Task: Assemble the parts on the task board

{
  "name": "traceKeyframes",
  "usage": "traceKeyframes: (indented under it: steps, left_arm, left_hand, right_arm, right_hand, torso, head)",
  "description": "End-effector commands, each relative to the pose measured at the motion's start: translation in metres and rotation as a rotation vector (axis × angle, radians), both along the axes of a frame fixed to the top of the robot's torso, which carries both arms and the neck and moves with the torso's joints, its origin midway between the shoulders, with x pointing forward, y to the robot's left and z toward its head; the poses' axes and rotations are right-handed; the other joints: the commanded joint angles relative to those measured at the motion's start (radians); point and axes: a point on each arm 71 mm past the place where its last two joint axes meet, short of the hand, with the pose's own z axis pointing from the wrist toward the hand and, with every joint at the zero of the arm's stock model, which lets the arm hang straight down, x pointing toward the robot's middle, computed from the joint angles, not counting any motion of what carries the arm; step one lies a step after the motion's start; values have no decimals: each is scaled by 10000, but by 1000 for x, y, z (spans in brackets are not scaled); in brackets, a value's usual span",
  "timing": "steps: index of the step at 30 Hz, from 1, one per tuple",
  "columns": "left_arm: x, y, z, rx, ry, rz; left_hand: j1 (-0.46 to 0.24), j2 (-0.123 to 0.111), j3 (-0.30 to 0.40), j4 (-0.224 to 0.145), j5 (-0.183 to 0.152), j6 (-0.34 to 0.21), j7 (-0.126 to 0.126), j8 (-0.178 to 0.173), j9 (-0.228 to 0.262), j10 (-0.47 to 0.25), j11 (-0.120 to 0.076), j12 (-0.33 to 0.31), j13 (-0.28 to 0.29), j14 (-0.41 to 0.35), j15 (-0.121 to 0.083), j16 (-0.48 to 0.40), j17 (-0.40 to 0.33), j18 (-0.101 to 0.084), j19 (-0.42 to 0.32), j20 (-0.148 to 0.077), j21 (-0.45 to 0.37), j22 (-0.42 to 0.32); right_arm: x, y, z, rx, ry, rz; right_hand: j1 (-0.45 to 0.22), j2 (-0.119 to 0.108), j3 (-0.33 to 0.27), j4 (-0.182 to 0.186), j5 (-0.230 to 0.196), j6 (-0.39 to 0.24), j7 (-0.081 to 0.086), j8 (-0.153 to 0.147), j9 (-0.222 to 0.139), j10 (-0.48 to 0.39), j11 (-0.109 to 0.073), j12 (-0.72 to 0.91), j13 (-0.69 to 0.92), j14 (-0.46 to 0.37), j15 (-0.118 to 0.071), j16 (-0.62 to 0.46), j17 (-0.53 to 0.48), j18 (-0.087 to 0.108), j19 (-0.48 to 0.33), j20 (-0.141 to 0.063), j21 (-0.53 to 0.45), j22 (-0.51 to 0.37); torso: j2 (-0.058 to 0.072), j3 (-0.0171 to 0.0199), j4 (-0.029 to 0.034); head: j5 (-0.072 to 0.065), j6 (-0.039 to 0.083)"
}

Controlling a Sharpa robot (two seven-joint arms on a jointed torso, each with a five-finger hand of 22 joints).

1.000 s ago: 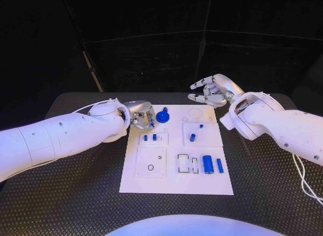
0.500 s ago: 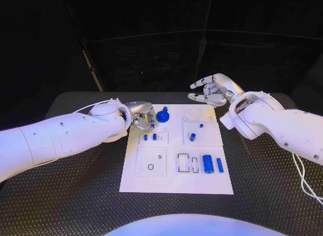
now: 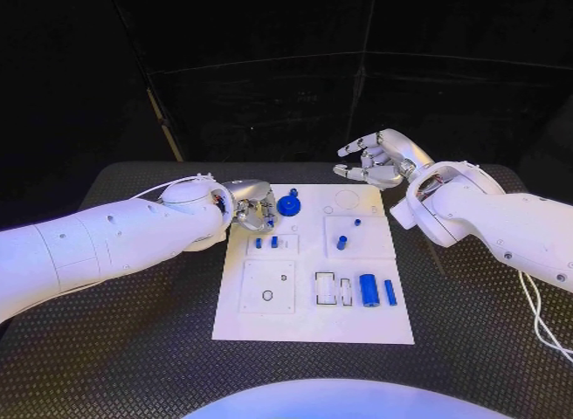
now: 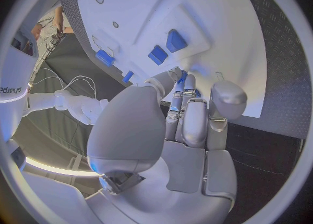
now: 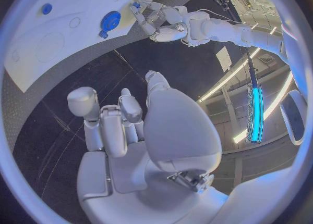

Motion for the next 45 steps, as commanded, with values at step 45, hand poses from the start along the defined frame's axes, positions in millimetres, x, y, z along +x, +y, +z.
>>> traceKeyframes:
  steps: [45]
  left_arm:
    - [7, 83, 29, -5000, 2199, 3060]
  left_hand:
    - [-577, -182, -373, 10, -70, -414, 292, -575, 56, -1216, 418, -697, -7, -550, 331, -886, -1988, 433, -1291, 370, -2948, -2537]
  right_arm:
    - [-9, -30, -25, -5323, -401, 461]
  right_hand:
    - [1914, -602, 2781, -606, -2429, 2007, -367, 83, -27, -1470, -258, -9681, -8730, 237, -315, -2166, -1957, 142, 33, -280, -355, -412]
  torso:
    - [-8, 12, -2]
  head:
    - [-322, 277]
